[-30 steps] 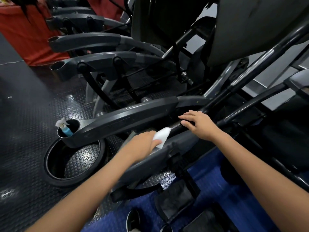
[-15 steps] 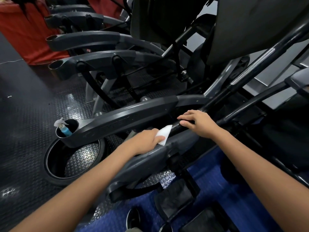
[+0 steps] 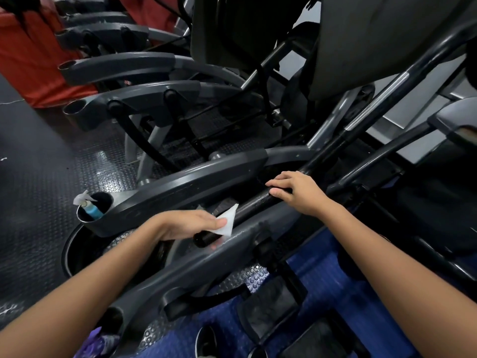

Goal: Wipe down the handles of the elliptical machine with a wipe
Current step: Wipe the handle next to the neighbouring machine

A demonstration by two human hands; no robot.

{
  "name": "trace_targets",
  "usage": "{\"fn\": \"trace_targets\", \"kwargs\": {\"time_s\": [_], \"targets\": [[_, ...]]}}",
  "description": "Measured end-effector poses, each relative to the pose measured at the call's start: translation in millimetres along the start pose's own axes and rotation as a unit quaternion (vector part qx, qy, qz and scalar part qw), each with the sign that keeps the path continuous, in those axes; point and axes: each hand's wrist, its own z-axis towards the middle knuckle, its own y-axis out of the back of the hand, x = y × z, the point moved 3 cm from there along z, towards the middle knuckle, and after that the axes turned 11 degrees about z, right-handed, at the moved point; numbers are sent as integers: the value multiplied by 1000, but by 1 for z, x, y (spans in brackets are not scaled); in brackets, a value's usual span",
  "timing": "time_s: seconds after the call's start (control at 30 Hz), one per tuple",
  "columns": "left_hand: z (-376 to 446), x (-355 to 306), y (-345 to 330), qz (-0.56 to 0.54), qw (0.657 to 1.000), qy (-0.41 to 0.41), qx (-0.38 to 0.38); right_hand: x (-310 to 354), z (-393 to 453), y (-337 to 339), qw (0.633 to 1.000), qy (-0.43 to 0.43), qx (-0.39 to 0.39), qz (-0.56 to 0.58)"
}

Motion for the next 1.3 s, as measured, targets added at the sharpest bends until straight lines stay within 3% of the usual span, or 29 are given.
{"fn": "trace_targets", "kwargs": {"time_s": [0.1,0.2,0.3,0.4,0.5,0.57,0.63,0.73,0.8,0.9,0.97,1.07,1.13,1.2,1.3], "targets": [[29,-19,1,151,982,13,-113,1,1,1,1000,-4,5,-2],[35,-26,-14,311,921,37,-230,2,2,2,1000,-9,12,-11],[11,-12,-25,350,894,10,-280,1,1,0,1000,-7,11,-4],[-9,15,-22,343,907,27,-242,0,0,-1,1000,-1,8,5],[-14,29,-14,123,981,21,-146,1,-1,1,1000,2,1,7],[-9,23,-9,23,997,16,-69,3,-2,3,1000,3,-5,10],[3,13,-2,17,999,25,-40,4,-2,5,1000,-9,3,18],[31,-15,3,98,992,16,-81,1,2,11,999,-19,35,7],[50,-34,-1,236,958,42,-157,-3,6,15,998,-17,53,-12],[52,-52,-22,446,843,64,-295,-9,11,19,997,-27,60,-43],[36,-47,-33,494,799,42,-339,-12,12,20,994,-24,60,-83],[13,-21,-28,404,858,46,-314,-14,12,21,992,-13,55,-112],[8,-3,-17,330,910,61,-242,-14,12,19,993,-14,52,-107],[10,-1,-8,181,970,44,-155,-15,13,19,993,-15,58,-102],[29,-23,1,3,997,45,-57,-15,15,20,992,-18,74,-101]]}}
